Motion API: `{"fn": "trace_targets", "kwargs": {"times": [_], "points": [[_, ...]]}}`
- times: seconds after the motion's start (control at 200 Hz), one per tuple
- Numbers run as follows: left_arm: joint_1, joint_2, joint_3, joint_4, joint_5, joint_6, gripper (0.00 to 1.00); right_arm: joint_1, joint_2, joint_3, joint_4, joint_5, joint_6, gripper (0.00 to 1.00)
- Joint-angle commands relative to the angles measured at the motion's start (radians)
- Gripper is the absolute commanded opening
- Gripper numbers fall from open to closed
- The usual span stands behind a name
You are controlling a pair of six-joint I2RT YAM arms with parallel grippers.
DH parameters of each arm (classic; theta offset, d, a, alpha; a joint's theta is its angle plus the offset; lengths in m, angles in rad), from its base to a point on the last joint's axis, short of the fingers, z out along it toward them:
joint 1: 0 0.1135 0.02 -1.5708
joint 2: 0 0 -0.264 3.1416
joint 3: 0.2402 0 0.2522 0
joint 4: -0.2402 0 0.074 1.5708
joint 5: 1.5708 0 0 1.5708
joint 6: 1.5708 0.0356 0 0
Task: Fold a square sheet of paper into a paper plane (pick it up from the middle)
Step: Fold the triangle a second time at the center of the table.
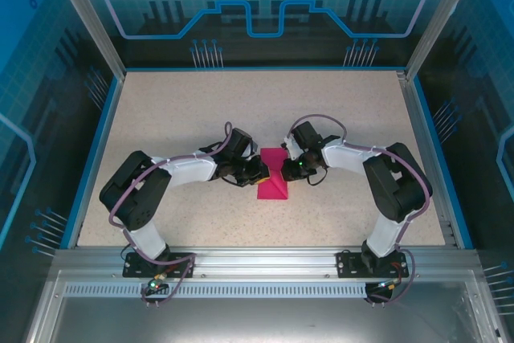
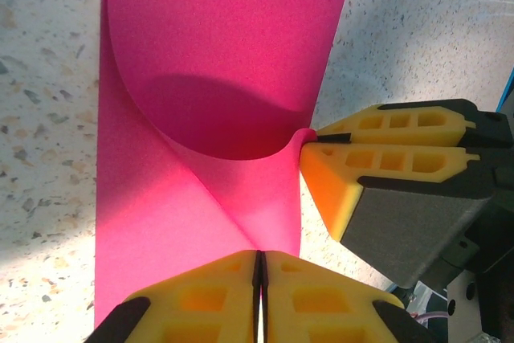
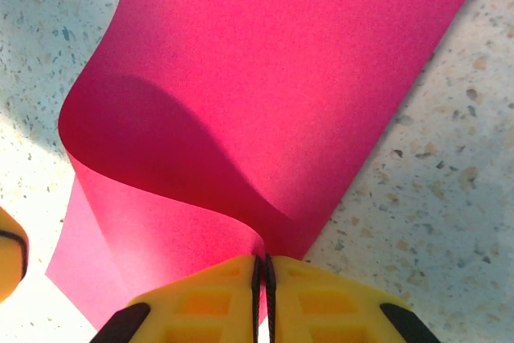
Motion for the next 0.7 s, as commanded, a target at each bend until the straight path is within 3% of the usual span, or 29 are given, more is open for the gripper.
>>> {"fn": "trace_targets", "kwargs": {"times": [0.0, 0.695], "points": [[-0.007, 0.013, 0.026, 0.005, 0.021, -0.014, 0.12, -0.019, 0.027, 0.026, -0.023, 0.006, 0.002, 0.13], [-0.007, 0.011, 0.029, 0.002, 0.020, -0.018, 0.12, -0.017, -0.026, -0.002, -0.019, 0.003, 0.009, 0.13]]}}
